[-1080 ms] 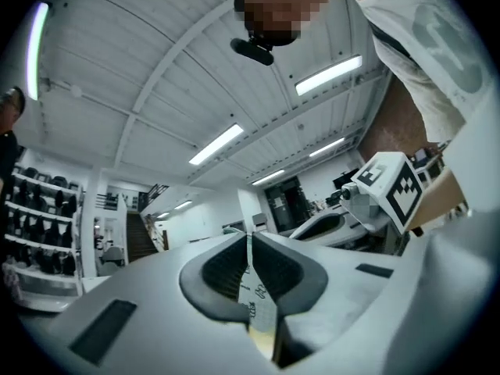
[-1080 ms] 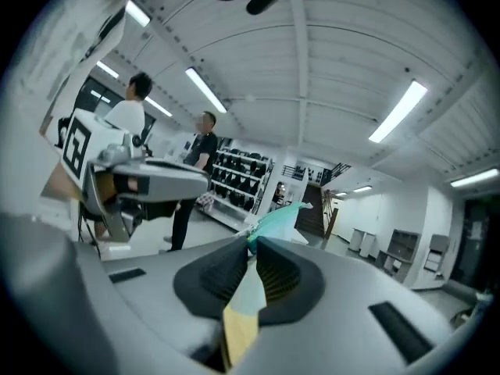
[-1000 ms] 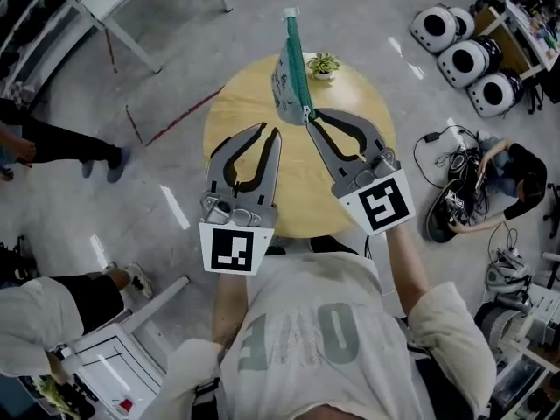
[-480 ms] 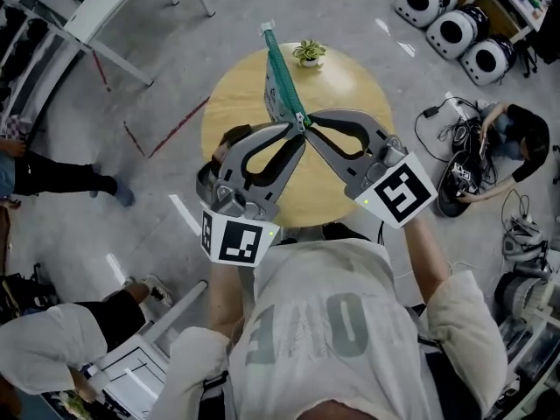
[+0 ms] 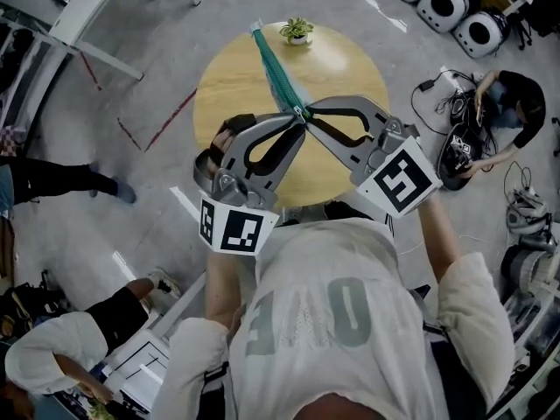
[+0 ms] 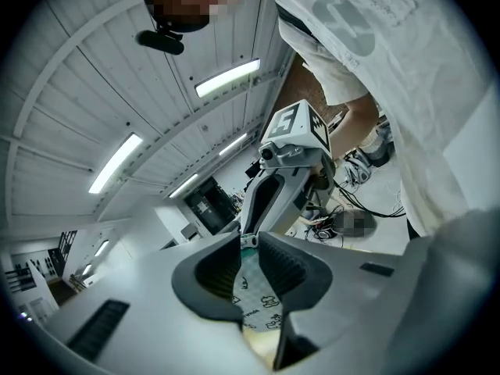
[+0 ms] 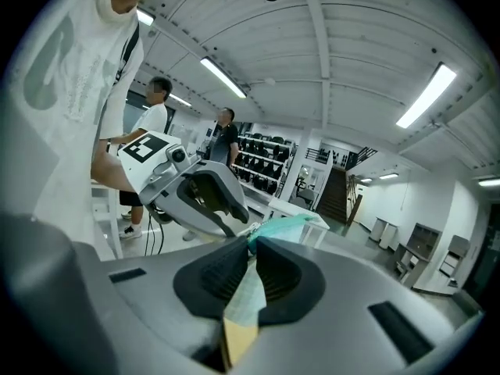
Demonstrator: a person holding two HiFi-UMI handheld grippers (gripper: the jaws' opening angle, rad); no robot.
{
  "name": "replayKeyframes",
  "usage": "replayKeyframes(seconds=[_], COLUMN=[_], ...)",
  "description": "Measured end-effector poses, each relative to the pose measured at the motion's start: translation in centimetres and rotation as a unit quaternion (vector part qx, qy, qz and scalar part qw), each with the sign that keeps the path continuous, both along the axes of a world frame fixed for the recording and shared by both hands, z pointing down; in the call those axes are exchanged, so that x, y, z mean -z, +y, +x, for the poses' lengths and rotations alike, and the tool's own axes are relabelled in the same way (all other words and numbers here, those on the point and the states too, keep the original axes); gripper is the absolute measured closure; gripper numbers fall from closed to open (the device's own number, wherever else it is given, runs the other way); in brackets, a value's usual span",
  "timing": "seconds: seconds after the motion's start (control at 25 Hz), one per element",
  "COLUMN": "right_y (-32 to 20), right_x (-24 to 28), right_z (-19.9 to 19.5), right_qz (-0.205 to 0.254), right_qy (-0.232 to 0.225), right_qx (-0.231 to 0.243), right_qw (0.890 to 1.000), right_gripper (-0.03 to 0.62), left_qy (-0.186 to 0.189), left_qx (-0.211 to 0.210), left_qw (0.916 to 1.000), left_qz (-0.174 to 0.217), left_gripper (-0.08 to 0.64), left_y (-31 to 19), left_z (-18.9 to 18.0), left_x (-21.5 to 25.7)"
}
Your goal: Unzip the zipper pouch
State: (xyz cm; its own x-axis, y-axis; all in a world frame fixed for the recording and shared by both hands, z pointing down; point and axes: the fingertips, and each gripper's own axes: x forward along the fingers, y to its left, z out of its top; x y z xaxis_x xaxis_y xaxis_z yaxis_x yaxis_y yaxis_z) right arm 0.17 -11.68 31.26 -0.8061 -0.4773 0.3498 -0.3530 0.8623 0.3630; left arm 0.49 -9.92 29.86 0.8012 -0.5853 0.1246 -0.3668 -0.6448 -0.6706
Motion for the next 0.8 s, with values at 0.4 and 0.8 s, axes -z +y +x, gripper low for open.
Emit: replayKeyframes(seconds=[0.4, 0.8], right_y=[1.6, 3.1], right_x=[0.1, 0.3], right_z=[0.6, 1.0], right_qz=[-0.003, -0.009], right_qy=[0.003, 0.000], right_qx=[-0.007, -0.004], right_qw=[1.000, 1.000], right_gripper=[0.538, 0.538], left_qy=[0.039, 0.036], left_qx=[0.015, 0.012], left_qw=[0.9991, 0.9993], left_qz=[-0.004, 0.002], left_gripper=[0.480, 0.517], left_y=[1.6, 2.4], left_z=[-0.7, 0.0], left_x=[0.4, 0.4])
